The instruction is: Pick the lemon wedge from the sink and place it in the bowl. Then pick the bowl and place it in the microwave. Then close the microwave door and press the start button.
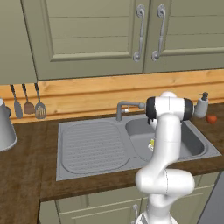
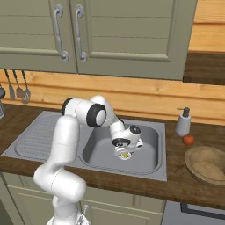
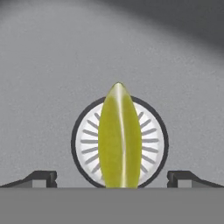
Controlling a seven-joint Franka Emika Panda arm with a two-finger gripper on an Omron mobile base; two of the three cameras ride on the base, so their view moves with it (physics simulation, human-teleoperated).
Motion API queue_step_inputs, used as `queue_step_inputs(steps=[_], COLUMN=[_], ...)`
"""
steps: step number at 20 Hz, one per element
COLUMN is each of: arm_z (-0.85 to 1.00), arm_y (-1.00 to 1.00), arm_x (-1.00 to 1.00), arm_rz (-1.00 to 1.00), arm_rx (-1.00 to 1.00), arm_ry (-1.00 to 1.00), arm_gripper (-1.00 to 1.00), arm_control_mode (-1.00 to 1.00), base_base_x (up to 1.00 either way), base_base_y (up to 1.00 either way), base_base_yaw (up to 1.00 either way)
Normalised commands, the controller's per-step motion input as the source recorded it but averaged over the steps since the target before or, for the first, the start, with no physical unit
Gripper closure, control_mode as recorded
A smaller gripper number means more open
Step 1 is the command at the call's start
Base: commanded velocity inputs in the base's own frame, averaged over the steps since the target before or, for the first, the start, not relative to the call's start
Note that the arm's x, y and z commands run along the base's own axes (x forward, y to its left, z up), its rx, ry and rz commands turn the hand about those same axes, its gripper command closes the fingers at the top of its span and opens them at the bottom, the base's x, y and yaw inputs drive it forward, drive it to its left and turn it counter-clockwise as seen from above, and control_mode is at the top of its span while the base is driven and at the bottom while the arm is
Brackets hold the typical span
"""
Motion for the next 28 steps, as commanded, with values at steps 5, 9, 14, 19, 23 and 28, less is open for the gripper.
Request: queue_step_inputs(steps=[5,9,14,19,23,28], arm_z=[-0.18,-0.08,-0.19,-0.75,-0.93,-0.7], arm_y=[0.0,0.0,0.0,0.18,0.62,0.49], arm_x=[0.18,0.15,0.15,-0.01,0.0,-0.03], arm_rz=[0.03,0.02,0.03,0.01,0.0,0.0], arm_rx=[0.0,0.0,0.0,0.0,-0.01,0.0], arm_ry=[0.0,0.01,0.08,0.1,0.03,0.0], arm_gripper=[-1.0,-1.0,-1.0,-1.0,1.0,1.0], arm_control_mode=[-1.0,-1.0,-1.0,-1.0,-1.0,-1.0], base_base_x=[0.0,0.0,0.0,0.0,0.0,0.0], base_base_y=[0.0,0.0,0.0,0.0,0.0,0.0], base_base_yaw=[0.0,0.0,0.0,0.0,0.0,0.0])
